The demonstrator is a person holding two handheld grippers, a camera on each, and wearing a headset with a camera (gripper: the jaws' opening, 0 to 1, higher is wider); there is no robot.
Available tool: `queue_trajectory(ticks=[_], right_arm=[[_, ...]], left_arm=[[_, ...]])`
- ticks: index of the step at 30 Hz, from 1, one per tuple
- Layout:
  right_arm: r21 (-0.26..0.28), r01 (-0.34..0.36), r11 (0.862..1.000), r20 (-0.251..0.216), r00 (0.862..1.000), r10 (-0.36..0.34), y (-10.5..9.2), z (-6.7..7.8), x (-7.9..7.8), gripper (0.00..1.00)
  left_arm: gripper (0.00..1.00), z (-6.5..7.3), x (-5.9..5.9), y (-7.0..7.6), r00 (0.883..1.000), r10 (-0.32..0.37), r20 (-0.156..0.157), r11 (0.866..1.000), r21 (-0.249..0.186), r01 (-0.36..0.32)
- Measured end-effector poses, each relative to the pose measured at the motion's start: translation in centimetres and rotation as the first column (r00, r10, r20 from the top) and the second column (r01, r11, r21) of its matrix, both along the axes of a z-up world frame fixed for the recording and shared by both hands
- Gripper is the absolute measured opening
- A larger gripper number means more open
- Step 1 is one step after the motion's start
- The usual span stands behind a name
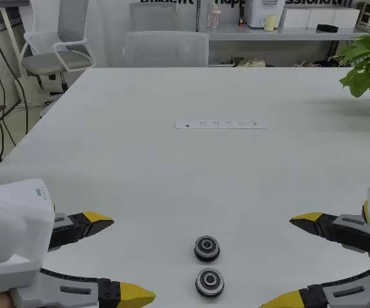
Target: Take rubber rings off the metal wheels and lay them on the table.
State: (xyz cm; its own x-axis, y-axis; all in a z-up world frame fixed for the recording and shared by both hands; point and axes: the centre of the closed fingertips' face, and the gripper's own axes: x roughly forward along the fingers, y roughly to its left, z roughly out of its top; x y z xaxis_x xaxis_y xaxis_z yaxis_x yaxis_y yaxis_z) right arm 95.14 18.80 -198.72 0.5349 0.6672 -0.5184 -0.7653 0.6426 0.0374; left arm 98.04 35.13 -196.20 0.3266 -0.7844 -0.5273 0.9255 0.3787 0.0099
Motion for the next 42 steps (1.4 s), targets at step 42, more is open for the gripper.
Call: queue_trajectory(ticks=[42], right_arm=[[-0.023, -0.017, 1.0, -0.022, 1.0, 0.017, -0.3, -1.1, -0.4, 0.92]], left_arm=[[0.67, -0.7, -0.4, 0.1, 0.999, -0.025, -0.035, 1.0, -0.012, 0.025]])
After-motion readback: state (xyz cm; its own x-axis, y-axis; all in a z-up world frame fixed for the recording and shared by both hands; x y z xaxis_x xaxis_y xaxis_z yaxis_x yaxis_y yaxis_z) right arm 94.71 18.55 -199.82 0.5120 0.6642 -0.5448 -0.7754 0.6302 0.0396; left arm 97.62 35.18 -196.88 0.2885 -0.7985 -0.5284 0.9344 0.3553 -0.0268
